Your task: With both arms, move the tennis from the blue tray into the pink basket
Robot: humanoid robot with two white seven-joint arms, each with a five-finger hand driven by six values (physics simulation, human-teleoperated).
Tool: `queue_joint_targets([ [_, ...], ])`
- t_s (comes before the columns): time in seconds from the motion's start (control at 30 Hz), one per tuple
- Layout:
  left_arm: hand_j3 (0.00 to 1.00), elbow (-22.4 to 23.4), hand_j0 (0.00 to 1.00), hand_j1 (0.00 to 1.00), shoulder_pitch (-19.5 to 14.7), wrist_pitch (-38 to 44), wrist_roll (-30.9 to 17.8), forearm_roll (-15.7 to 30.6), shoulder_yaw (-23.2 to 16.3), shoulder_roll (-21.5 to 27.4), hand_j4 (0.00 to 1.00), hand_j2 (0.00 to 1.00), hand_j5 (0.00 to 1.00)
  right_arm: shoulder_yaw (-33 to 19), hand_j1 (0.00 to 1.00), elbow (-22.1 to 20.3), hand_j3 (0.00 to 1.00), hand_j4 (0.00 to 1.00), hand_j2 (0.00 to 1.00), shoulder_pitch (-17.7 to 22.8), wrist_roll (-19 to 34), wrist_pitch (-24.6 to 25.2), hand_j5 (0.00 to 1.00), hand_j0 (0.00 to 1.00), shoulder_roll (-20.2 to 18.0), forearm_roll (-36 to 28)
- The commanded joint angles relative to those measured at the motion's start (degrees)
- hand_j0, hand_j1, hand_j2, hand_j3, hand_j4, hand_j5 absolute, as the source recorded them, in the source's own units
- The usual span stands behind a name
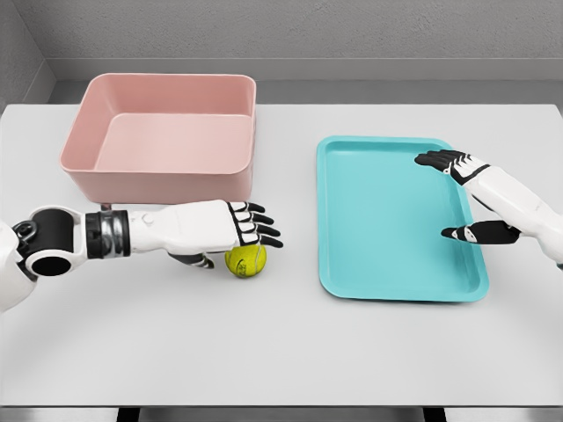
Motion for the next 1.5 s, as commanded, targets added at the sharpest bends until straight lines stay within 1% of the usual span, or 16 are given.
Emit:
queue_joint_targets([
  [0.0, 1.0, 0.2, 1.0, 1.0, 0.0, 0.1, 0.0, 0.3, -0.3, 0.0, 1.0, 1.0, 1.0, 0.0, 1.0, 0.0, 1.0, 1.0, 1.0, 0.0, 0.0, 0.2, 1.0, 1.0, -0.1, -0.5],
  [0.57, 1.0, 2.1, 1.0, 1.0, 0.2, 0.1, 0.0, 0.2, -1.1, -1.5, 1.0, 1.0, 1.0, 0.0, 1.0, 0.2, 1.0, 1.0, 1.0, 0.0, 0.0, 0.2, 1.0, 1.0, -0.1, -0.5],
  [0.63, 0.94, 2.1, 0.94, 0.94, 0.2, 0.1, 0.0, 0.2, -1.2, -1.5, 0.94, 0.94, 0.94, 0.0, 1.0, 0.2, 1.0, 1.0, 1.0, 0.0, 0.0, 0.2, 1.0, 1.0, -0.1, -0.5],
  [0.67, 0.88, 2.1, 0.88, 0.88, 0.3, 0.1, 0.0, 0.2, -1.3, -1.5, 0.88, 0.88, 0.88, -0.1, 1.0, 0.2, 1.0, 1.0, 1.0, 0.0, 0.0, 0.2, 1.0, 1.0, -0.1, -0.5],
  [0.7, 0.88, 2.1, 0.88, 0.88, 0.2, 0.1, 0.0, 0.2, -2.0, -1.5, 0.88, 0.88, 0.88, -0.1, 1.0, 0.3, 1.0, 1.0, 1.0, 0.0, 0.0, 0.2, 1.0, 1.0, -0.1, -0.5],
  [1.03, 0.88, 3.9, 0.88, 0.88, 0.4, 0.1, 0.0, 0.5, -2.3, -1.5, 0.88, 0.88, 0.88, -0.4, 1.0, 0.6, 1.0, 1.0, 1.0, 0.0, 0.0, 0.2, 1.0, 1.0, -0.1, -0.4],
  [1.17, 0.77, 3.9, 0.77, 0.77, 0.4, 0.1, -0.1, 0.3, -2.4, -1.5, 0.77, 0.77, 0.77, -0.4, 1.0, 0.6, 1.0, 1.0, 1.0, 0.0, 0.0, 0.2, 1.0, 1.0, -0.2, -0.4],
  [1.23, 0.76, 3.9, 0.76, 0.76, 0.4, 0.1, -0.1, 0.2, -2.5, -2.2, 0.76, 0.76, 0.76, -0.4, 1.0, 0.6, 1.0, 1.0, 1.0, 0.0, 0.0, 0.2, 1.0, 1.0, -0.2, -0.4],
  [1.4, 0.61, 3.9, 0.61, 0.61, 0.4, 0.1, -1.9, 0.3, -2.5, -2.9, 0.61, 0.61, 0.61, -0.4, 1.0, 0.6, 1.0, 1.0, 1.0, 0.0, 0.0, 0.2, 1.0, 1.0, -0.2, -0.4],
  [1.47, 0.59, 3.9, 0.59, 0.59, 0.5, 0.1, -1.9, 0.3, -2.4, -2.9, 0.59, 0.59, 0.59, -0.4, 1.0, 0.6, 1.0, 1.0, 1.0, 0.0, 0.0, 0.2, 1.0, 1.0, -0.2, -0.4],
])
